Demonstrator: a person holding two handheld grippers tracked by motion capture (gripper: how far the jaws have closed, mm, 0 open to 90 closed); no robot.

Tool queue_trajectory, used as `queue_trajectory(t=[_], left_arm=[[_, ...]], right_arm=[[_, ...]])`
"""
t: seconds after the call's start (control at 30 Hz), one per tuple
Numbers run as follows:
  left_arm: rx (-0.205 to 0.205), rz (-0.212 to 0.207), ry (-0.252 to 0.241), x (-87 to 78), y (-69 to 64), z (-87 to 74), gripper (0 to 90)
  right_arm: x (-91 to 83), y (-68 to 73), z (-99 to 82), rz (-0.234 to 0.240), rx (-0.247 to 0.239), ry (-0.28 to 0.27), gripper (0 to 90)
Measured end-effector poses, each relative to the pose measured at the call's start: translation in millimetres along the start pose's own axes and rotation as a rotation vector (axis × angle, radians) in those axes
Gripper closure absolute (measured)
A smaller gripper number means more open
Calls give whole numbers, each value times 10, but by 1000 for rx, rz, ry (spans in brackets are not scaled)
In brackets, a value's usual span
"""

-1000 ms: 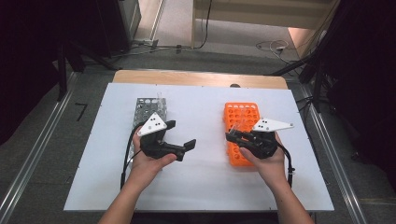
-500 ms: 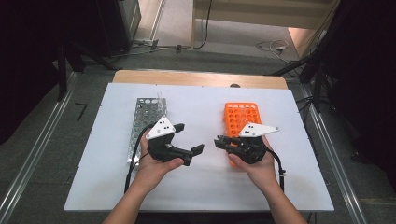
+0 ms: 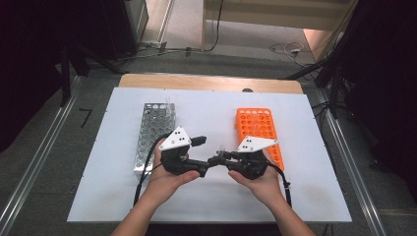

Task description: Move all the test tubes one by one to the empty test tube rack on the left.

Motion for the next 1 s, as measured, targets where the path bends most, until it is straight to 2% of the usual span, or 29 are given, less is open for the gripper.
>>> queue_trajectory(t=[0.1,0.17,0.3,0.4,0.73,1.0], left_arm=[[13,-12,7,16,-35,-11,332],[27,-15,8,20,-54,-16,427],[39,-23,9,21,-79,-17,544],[38,-21,14,25,-81,-17,558],[60,-21,25,31,-83,-34,713],[65,-14,26,36,-77,-37,725]], right_arm=[[19,41,5,7,-7,2,736],[28,59,6,9,-14,4,736],[37,79,7,10,-18,7,736],[43,95,11,13,-24,8,736],[66,149,8,23,-37,17,736],[73,149,6,20,-43,20,736]])
Point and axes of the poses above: each handheld gripper's, and its own axes: x roughly forward along the jaws, z roughly out of its top, y roughly to its left, the point moved 8 cm from there along x, roughly forward along the jaws, and after that the axes turned 2 degrees about z, right-handed, at the moved point
